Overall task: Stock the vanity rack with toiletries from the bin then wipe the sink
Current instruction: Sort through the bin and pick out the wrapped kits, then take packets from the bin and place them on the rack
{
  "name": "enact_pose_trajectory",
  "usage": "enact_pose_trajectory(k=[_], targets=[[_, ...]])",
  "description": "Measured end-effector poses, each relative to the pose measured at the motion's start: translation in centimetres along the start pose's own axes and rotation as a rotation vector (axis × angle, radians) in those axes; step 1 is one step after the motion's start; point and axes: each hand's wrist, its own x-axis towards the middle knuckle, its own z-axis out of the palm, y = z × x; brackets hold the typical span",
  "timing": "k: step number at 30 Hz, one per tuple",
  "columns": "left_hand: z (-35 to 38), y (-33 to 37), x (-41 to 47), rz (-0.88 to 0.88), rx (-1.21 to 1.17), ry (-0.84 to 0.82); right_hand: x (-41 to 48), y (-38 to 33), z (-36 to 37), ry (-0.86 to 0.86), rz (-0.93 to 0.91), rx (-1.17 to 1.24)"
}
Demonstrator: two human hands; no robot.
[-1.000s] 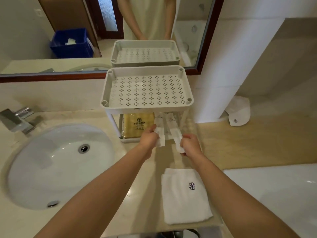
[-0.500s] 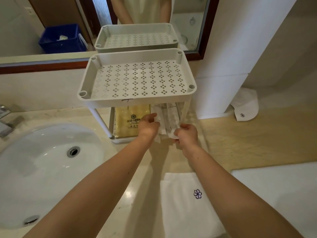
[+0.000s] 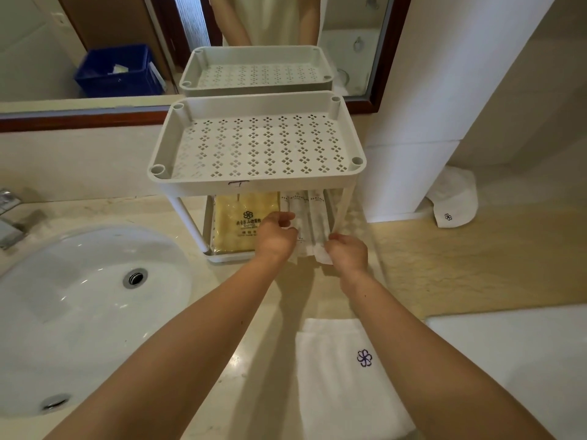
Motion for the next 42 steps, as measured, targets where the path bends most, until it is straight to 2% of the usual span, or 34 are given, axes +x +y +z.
enact_pose_trajectory(k=[14,22,31,42], targets=[[-5.6,1.8,-11.0,-0.037,-0.137,-0.094,-10.4,-3.8,-2.7,-0.13,-0.012,-0.083],[-10.8,0.9,-16.8,-0.082,-0.217,-0.025,-17.5,-3.4,-1.1,-0.282,-0.093,-0.177],[-17.9,-1.9,-21.7,-0.099,-0.29,0.153,-24.0,-2.9,3.6,-0.564,-0.126,-0.216],[-24.5,-5.2,-29.1,-0.173,-0.401,0.523,-29.9,-2.2,8.9,-0.91,-0.211,-0.344]])
